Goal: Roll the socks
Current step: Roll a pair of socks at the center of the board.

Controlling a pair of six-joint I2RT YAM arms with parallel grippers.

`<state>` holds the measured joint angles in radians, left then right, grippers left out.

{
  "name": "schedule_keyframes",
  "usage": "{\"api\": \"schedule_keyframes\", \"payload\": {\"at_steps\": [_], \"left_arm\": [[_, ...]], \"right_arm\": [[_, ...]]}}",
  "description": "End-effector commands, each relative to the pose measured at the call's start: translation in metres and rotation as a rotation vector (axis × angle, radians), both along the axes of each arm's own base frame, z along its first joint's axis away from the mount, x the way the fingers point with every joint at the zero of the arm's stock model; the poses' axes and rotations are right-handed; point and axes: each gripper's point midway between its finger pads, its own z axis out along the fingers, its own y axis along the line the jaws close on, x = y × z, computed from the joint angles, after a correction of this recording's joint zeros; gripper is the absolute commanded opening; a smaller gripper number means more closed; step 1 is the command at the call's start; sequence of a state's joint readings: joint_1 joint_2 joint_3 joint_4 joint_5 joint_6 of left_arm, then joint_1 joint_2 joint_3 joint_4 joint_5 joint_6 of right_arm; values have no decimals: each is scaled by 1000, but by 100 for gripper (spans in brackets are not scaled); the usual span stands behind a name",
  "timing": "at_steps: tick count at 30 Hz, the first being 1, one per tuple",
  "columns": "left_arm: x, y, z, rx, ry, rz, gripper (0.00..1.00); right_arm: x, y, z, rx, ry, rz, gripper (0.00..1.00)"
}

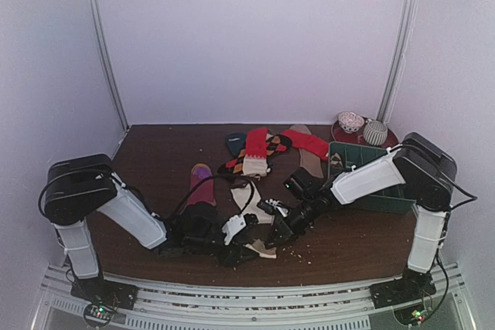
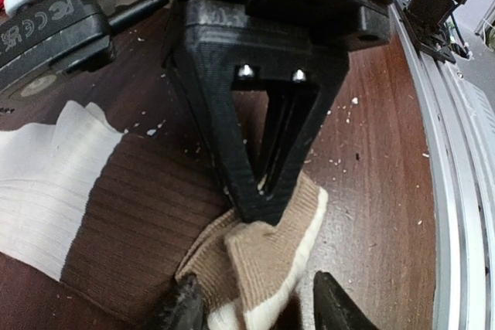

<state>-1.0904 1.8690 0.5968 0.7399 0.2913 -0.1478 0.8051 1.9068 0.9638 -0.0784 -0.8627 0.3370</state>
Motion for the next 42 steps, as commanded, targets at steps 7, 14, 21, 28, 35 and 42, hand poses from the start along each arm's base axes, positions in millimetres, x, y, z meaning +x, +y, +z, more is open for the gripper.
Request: {"api": "schedule_keyframes", "payload": {"at_steps": [7, 14, 21, 28, 35, 42], "left_arm": [[12, -16, 29, -102, -39, 25, 62], [14, -20, 26, -108, -38, 18, 50], [13, -24, 21, -101, -20, 2, 23], [14, -11, 7, -60, 25, 55, 0], [23, 19, 6, -43, 71, 207, 0], [26, 26, 9, -66, 97, 260, 0]], "right_arm": [[0, -5, 1, -9, -23, 7, 0], [-3, -8, -3, -18, -14, 18, 0], [-3, -6, -1, -15, -22, 23, 0], [2, -2, 8, 7, -56, 29, 0], [14, 7, 43, 96, -179, 45, 13], [20, 16, 79, 234, -356, 95, 27]]}}
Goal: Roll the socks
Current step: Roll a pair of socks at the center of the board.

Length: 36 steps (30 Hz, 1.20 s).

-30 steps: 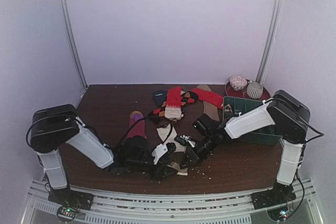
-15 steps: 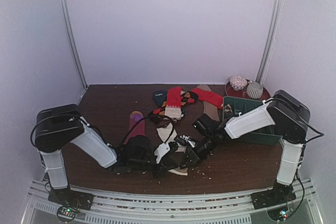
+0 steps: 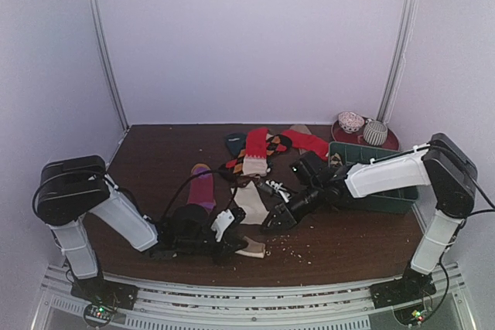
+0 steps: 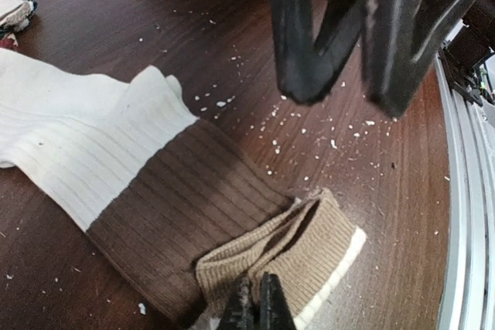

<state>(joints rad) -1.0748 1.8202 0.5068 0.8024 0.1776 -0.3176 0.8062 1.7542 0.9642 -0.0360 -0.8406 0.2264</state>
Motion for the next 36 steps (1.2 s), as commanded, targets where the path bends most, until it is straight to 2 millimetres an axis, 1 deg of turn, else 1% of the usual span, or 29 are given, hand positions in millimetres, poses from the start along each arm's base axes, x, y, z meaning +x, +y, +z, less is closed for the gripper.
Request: {"api": "schedule_keyframes", "payload": {"at_steps": [1, 6, 8, 9, 10, 11, 13, 19, 21, 23, 26, 30, 32, 36], "left_arm": [[10, 1, 8, -43, 14, 69, 0], [14, 3, 3, -43, 40, 108, 0], [16, 6, -2, -32, 59, 125, 0], [16, 7, -5, -24, 72, 131, 0], [16, 8, -7, -16, 83, 136, 0], [16, 9, -9, -9, 94, 141, 0], [15, 10, -14, 9, 110, 143, 0], [11, 14, -22, 34, 127, 140, 0], [10, 15, -23, 36, 130, 134, 0], [9, 15, -24, 37, 131, 130, 0], [9, 14, -25, 38, 133, 125, 0], [7, 15, -27, 44, 137, 120, 0], [6, 15, -28, 47, 138, 118, 0], [4, 15, -29, 50, 140, 106, 0]], "right_arm": [[5, 4, 20, 85, -143, 49, 28], [-8, 2, 12, 112, -266, 123, 30], [-17, 0, 11, 123, -385, 162, 31], [-23, -1, 6, 120, -456, 186, 32], [-29, -2, 6, 123, -537, 205, 33], [-38, -3, 1, 115, -593, 226, 35], [-43, -1, -1, 97, -696, 241, 36], [-38, 7, -5, 1, -906, 259, 39], [-37, 9, -7, -7, -942, 276, 40], [-36, 13, -10, -15, -956, 303, 40], [-34, 17, -21, -42, -959, 340, 40], [-32, 23, -30, -45, -949, 359, 40], [-29, 23, -39, -69, -947, 351, 40], [-19, 20, -49, -103, -972, 304, 39]]}}
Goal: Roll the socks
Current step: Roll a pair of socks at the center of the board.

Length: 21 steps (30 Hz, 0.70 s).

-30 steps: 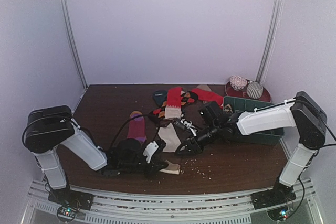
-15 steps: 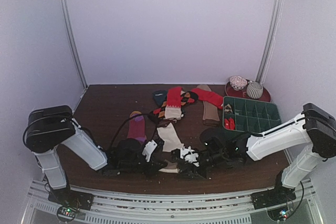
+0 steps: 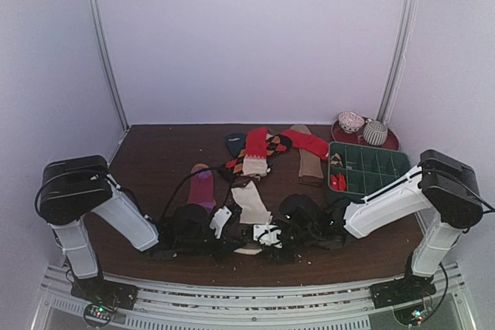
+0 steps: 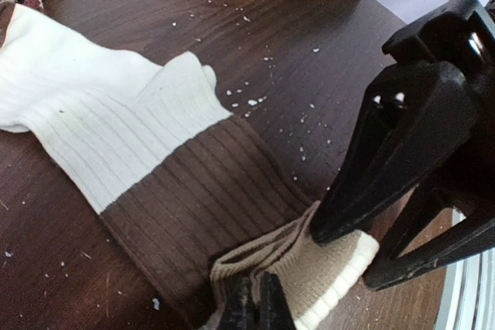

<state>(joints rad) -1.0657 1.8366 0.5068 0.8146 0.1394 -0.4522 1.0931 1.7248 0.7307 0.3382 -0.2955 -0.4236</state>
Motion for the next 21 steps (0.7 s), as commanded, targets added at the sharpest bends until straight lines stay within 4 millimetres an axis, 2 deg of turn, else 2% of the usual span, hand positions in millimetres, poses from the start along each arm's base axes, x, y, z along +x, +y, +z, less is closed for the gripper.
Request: {"api": "schedule_keyframes", "payload": {"at_steps": [1, 7, 13, 15, 16, 18, 20, 21], "left_arm": [[-5, 11, -24, 72, 46, -7, 0], [-6, 10, -25, 77, 47, -19, 0], [-7, 9, -22, 73, 37, -35, 0], [-4, 8, -16, 68, 17, -35, 0], [-2, 8, -11, 63, 3, -35, 2], [2, 8, 1, 51, -39, -32, 21], [6, 10, 16, 39, -91, -29, 31], [8, 11, 24, 31, -119, -25, 40]], "right_arm": [[16, 1, -5, 5, -65, -54, 40], [17, -9, -30, -67, -43, -85, 41], [19, -30, -47, -114, 42, -233, 16], [15, -35, -51, -123, 115, -267, 12], [11, -36, -53, -122, 160, -272, 11], [2, -38, -54, -108, 272, -272, 10], [-8, -40, -56, -99, 412, -268, 10], [-17, -40, -58, -102, 484, -251, 10]]}}
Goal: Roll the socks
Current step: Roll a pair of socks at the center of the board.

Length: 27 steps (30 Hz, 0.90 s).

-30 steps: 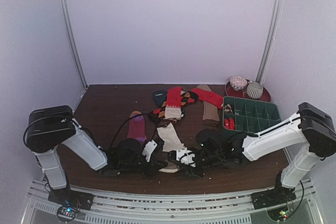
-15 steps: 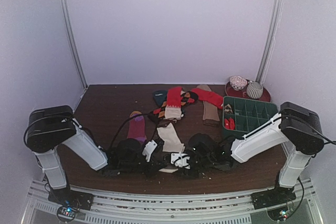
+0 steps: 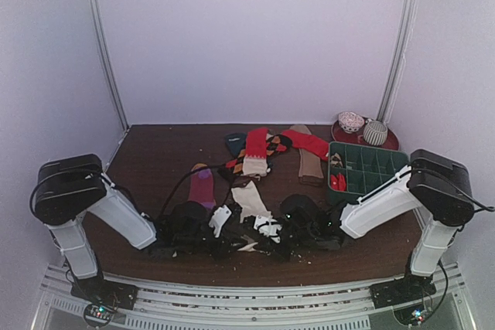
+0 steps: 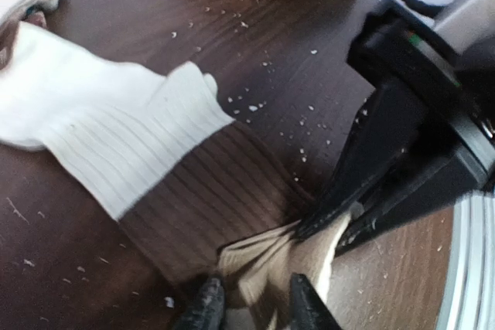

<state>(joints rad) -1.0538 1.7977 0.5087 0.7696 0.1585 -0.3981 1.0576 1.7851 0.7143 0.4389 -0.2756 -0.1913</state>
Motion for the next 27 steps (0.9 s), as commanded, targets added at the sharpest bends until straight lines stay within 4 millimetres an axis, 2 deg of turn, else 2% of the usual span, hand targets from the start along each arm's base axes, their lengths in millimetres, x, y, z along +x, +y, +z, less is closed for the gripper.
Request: {"api": "schedule_keyframes", "payload": {"at_steps": [1, 2, 4, 6, 8, 14, 18, 21, 24, 27], "left_arm": [[10, 11, 26, 9, -116, 13, 49], [12, 13, 34, 1, -146, 19, 58], [13, 18, 50, -17, -205, 23, 71], [7, 20, 67, -52, -269, -16, 78], [1, 18, 76, -85, -317, -60, 81], [-17, -2, 61, -130, -322, -219, 79], [-20, -16, 56, -155, -326, -279, 78], [-19, -27, 52, -157, -329, -308, 75], [-18, -31, 46, -150, -323, -321, 68], [-20, -32, 39, -139, -308, -334, 54]], "right_arm": [[-42, -40, -47, -125, 411, -29, 10], [-48, -41, -48, -125, 461, -27, 10], [-56, -46, -52, -132, 549, -36, 10], [-60, -51, -56, -138, 626, -64, 10], [-59, -57, -61, -146, 692, -109, 10], [-51, -72, -75, -182, 890, -214, 10], [-53, -80, -79, -205, 1014, -250, 10], [-54, -83, -83, -233, 1038, -252, 10], [-53, -88, -87, -269, 1037, -257, 10], [-53, -90, -88, -270, 1044, -263, 10]]}}
